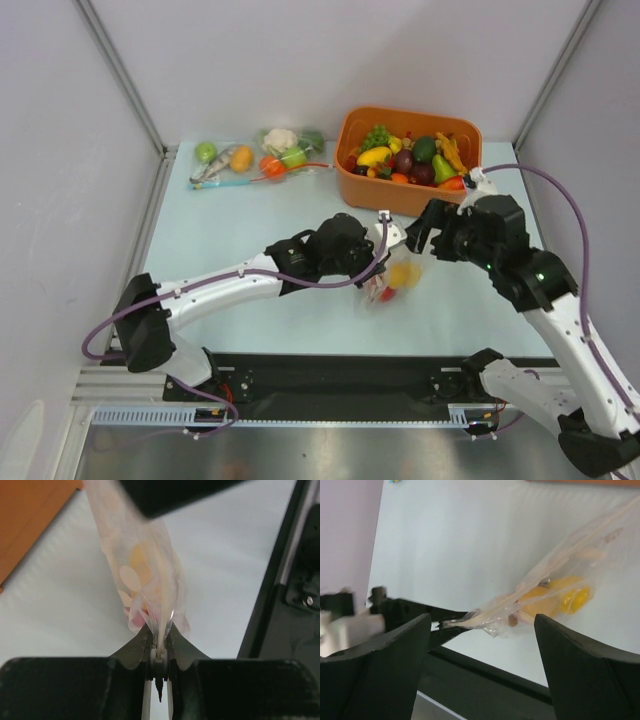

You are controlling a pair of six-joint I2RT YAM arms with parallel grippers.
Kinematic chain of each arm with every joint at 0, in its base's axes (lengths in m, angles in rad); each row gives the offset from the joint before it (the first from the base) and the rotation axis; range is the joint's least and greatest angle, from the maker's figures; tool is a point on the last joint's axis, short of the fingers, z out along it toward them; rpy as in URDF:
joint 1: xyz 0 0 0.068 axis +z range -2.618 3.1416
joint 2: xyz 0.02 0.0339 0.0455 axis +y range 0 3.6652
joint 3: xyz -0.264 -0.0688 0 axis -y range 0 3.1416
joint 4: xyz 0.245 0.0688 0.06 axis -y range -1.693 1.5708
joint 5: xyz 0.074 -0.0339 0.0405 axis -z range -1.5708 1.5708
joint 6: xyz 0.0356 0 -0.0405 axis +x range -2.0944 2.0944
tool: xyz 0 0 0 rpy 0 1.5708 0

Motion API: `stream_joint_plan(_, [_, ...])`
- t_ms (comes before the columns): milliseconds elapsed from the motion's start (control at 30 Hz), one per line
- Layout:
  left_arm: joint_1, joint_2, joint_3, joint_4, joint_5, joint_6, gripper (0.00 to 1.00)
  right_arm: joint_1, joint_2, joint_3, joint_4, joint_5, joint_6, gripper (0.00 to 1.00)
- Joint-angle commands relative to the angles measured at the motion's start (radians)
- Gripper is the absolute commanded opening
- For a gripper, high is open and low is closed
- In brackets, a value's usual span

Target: Open the zip-top bag and remove the fake food

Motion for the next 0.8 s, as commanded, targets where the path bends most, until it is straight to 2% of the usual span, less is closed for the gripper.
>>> stream_joint_plan(0, [0.004,-0.045,0.048,-0.054,0.182,0.130,0.00,0.000,-0.114,0.035,-0.086,-0.053,-0.177,0.91])
stream_joint_plan(200, [0.004,-0.095,0.054,-0.152,0.288,0.225,0.00,0.000,-0.122,0.077,-0.103,-0.085,-0.375,0.93])
stream_joint_plan(267, [0.013,-0.103,0.058,-0.196,0.309,0.246,0.00,-0.001,-0.105,0.101,-0.117,-0.185,-0.489,0.93])
stream_joint_plan(433, [0.044,-0.169,0.026,-0.207,0.368,0.271,0.00,0.009,-0.073,0.095,-0.195,-0.306,-0.609,0.93])
stream_joint_plan(500, [0.052,-0.184,0.012,-0.213,0.407,0.286,0.00,0.023,-0.079,0.056,-0.145,-0.388,-0.642,0.92])
stream_joint_plan(600, [0.066,-0.194,0.008,-0.229,0.432,0.294,0.00,0.064,-0.103,-0.007,-0.044,-0.414,-0.654,0.93])
stream_joint_plan(767, [0.067,-0.201,-0.009,-0.241,0.452,0.305,0.00,0.158,-0.077,-0.067,0.029,-0.440,-0.676,0.92])
